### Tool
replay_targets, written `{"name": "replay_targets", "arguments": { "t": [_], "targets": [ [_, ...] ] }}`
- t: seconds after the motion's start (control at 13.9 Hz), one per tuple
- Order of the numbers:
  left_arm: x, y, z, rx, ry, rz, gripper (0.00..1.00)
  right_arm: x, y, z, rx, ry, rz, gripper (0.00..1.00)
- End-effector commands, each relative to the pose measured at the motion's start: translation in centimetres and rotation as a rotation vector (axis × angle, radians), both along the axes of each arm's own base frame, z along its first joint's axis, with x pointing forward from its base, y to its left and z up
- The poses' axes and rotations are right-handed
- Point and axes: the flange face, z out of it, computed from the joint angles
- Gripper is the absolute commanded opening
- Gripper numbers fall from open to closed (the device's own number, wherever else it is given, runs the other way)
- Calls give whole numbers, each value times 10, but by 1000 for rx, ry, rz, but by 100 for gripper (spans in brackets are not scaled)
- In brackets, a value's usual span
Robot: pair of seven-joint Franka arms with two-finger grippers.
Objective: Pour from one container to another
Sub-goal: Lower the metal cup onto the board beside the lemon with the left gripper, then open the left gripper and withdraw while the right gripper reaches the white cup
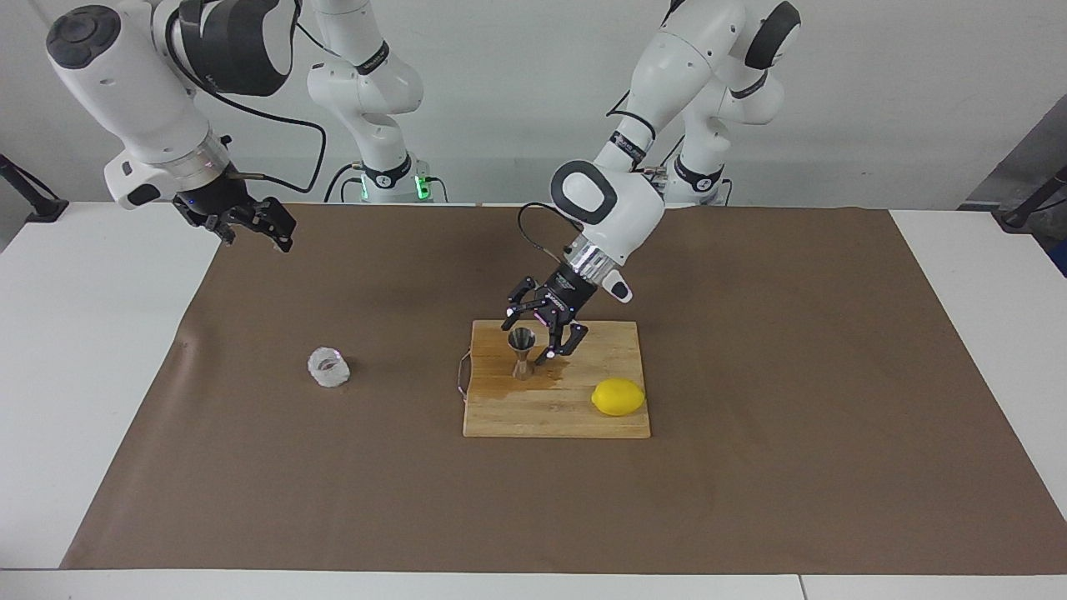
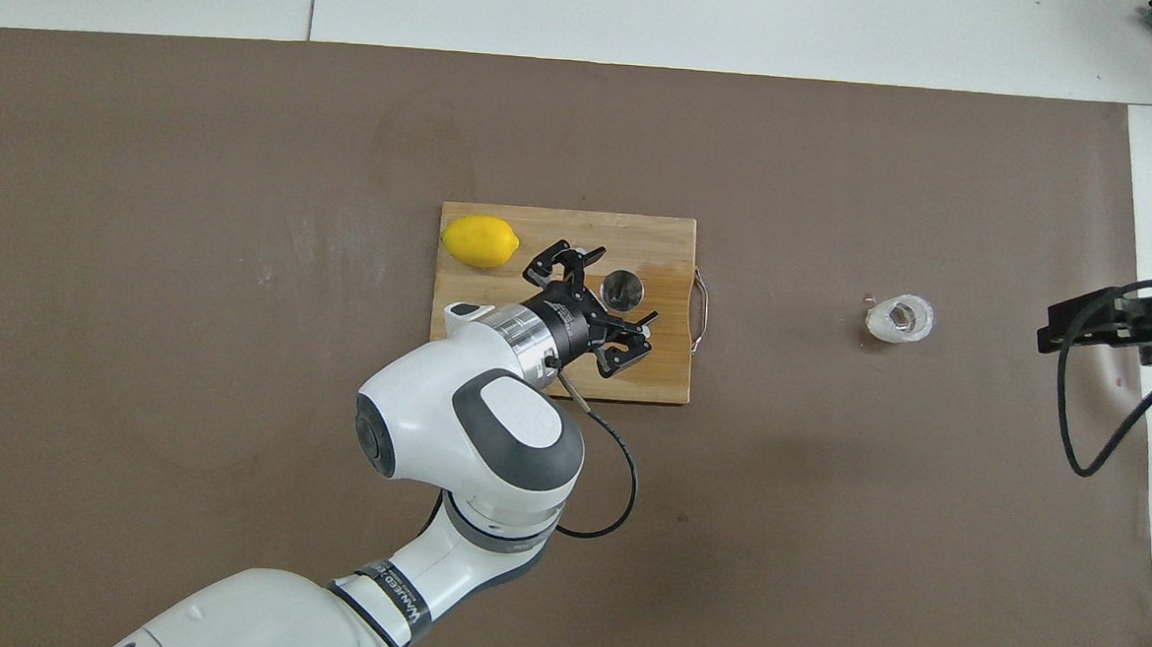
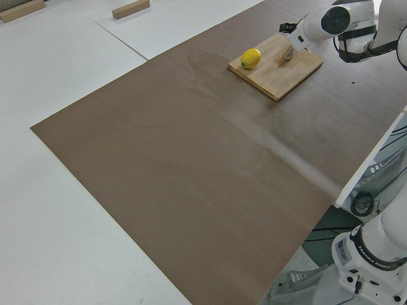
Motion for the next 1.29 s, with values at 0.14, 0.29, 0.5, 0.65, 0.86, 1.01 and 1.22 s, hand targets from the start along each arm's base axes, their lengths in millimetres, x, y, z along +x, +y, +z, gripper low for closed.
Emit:
{"name": "replay_targets", "arguments": {
  "t": [0.14,0.29,0.5,0.65,0.86,1.01,1.22],
  "targets": [
    [4,11,45,-27,-64,32,100,-3,-11,-18,49,-113,506,100],
    [22,25,51,-34,-88,15,100,-2,-20,-24,70,-151,718,100],
    [46,43,66,-54,-130,-78,100,-1,-43,-47,143,-213,911,100],
    [57,52,72,-20,-172,-151,100,1,-60,-61,186,-233,1004,100],
    [60,52,74,59,-226,-233,100,8,-97,-98,289,-312,1082,100],
    [62,55,73,88,-239,-273,100,10,-100,-106,304,-331,1116,100],
    [74,71,78,102,-239,-385,100,21,-99,-135,400,-403,1164,100]
  ]
}}
